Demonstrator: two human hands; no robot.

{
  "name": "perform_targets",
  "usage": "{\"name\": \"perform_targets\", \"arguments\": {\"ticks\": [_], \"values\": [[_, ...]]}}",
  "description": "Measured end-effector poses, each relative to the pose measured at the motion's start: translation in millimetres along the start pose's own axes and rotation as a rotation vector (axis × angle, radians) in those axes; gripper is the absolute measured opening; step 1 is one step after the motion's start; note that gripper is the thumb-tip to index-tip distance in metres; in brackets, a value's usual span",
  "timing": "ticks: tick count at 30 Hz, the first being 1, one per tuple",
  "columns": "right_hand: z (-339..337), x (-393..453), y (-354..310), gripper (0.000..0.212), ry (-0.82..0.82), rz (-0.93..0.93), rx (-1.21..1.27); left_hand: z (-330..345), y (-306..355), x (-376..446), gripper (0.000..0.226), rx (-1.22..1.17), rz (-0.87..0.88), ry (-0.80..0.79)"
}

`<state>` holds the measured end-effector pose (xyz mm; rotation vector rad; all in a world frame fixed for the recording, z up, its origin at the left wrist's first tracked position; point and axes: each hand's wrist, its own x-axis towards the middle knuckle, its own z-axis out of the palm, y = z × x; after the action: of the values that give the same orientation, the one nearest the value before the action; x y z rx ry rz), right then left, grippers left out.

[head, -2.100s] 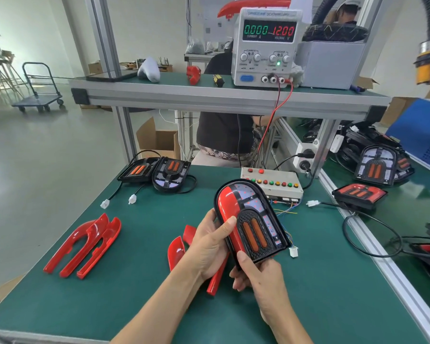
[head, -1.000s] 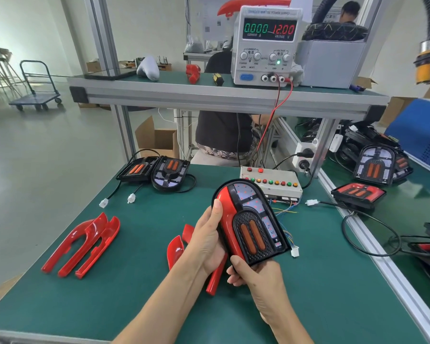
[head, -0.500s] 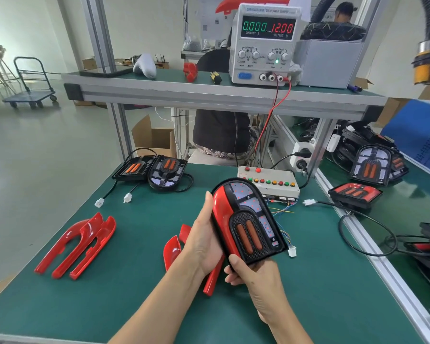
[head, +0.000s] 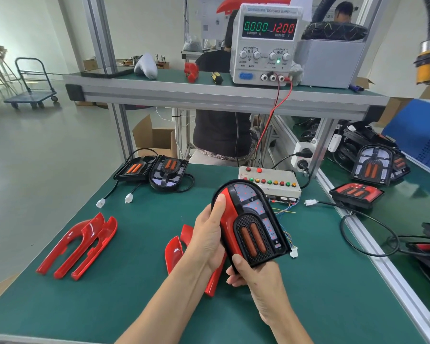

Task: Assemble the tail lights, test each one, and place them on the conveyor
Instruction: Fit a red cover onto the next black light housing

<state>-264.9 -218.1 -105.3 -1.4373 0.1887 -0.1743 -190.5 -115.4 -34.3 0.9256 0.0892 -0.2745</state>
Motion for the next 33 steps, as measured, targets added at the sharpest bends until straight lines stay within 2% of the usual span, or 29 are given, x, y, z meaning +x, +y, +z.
{"name": "perform_targets", "arguments": {"ticks": [7,15,20,25,27,29,33], "values": [[-0.7,-0.1,-0.2,0.048,-0.013,0.007,-0.014,0.4,2.8,-1.2,0.064,-0.051,-0.009,0.016],[1.7,-1.2,-1.9,0.055,-0.007,0.004,-0.047,0.8,-2.9,5.7,0.071,-0.088,-0.024,0.095],[1.8,-2.6,-5.2,0.061,-0.023,-0.001,-0.037,1.2,-6.8,8.2,0.043,-0.069,-0.002,0.135],[0.9,-1.1,-3.4,0.062,-0.010,-0.014,-0.051,3.5,-7.2,7.0,0.041,-0.049,0.000,0.148],[1.0,-1.3,-4.4,0.062,-0.007,-0.007,-0.060,2.9,-6.0,7.0,0.050,-0.062,-0.020,0.131],[3.4,-3.1,-6.9,0.061,-0.034,0.002,-0.110,-0.4,-4.0,8.5,0.058,-0.086,-0.061,0.127],[-2.1,-12.1,-18.5,0.069,-0.160,0.093,-0.329,-13.0,3.6,15.4,0.055,-0.048,-0.074,0.142]]}}
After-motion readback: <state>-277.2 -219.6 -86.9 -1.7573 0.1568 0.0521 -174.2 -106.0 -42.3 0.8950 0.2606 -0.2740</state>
